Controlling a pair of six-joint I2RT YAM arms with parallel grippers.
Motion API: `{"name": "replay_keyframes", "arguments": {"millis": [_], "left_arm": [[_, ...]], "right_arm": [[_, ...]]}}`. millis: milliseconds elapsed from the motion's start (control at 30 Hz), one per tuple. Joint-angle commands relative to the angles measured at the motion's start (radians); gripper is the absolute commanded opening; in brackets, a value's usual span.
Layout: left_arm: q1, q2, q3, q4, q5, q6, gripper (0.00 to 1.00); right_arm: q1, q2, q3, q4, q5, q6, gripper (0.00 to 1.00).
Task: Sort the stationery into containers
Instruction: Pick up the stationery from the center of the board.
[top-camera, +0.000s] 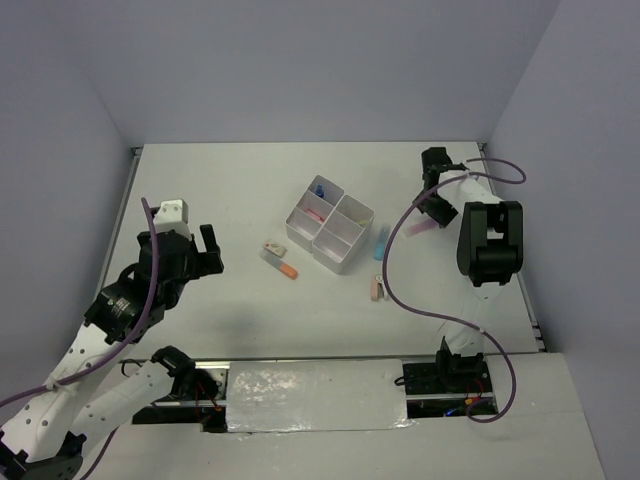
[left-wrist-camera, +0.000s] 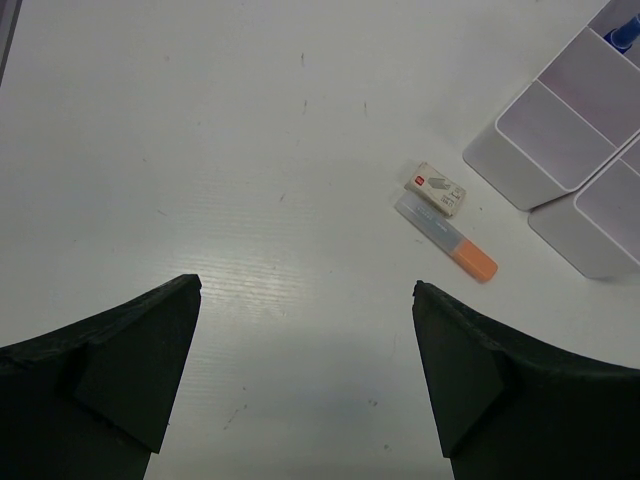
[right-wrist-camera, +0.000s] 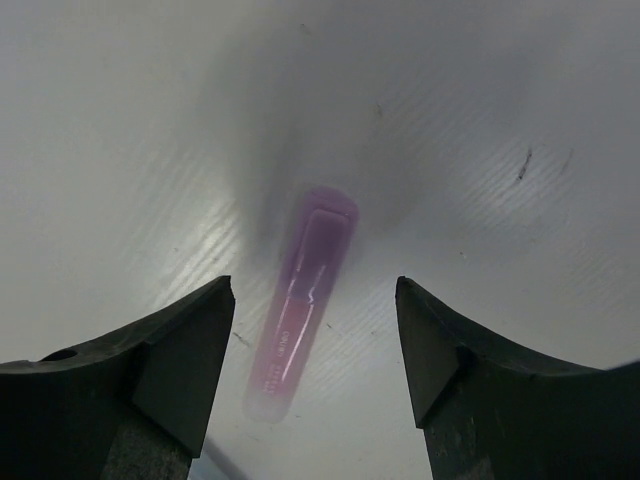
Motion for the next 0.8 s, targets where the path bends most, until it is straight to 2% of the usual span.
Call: {"name": "replay_keyframes", "arguments": {"millis": [0, 200, 433, 633, 700, 733, 767], "left_arm": [[0.005, -0.010, -0.002, 0.043, 0.008, 0.031, 0.99], [0.005, -0.011, -0.004, 0.043, 0.008, 0.031, 0.99], [0.005, -0.011, -0.004, 0.042, 0.008, 0.034, 0.99], [0.005, -0.016, -0.005, 0.043, 0.010, 0.034, 0.99], [0.005, -0.017, -0.005, 0.045, 0.010, 0.034, 0.99], [0.005, -0.016, -0.004, 0.045, 0.008, 0.034, 0.99], [0.005, -0.013, -0.004, 0.045, 0.008, 0.034, 0.99]], "right_arm": [[-0.005, -0.034, -0.037, -0.008, 0.038, 0.049, 0.72], [-0.057, 0.062, 0.053, -0.067, -0.015, 0.059, 0.64], [-0.079, 0.099, 0.025, -0.043, -0.092, 0.057, 0.37], [-0.079, 0.089, -0.001, -0.041, -0.097, 0.059, 0.32], [-0.079, 0.075, -0.013, -0.032, -0.102, 0.053, 0.21], [-0.080, 0.067, -0.016, -0.022, -0.102, 0.045, 0.05], [-0.080, 0.052, -0.033, -0.006, -0.117, 0.036, 0.00]]}}
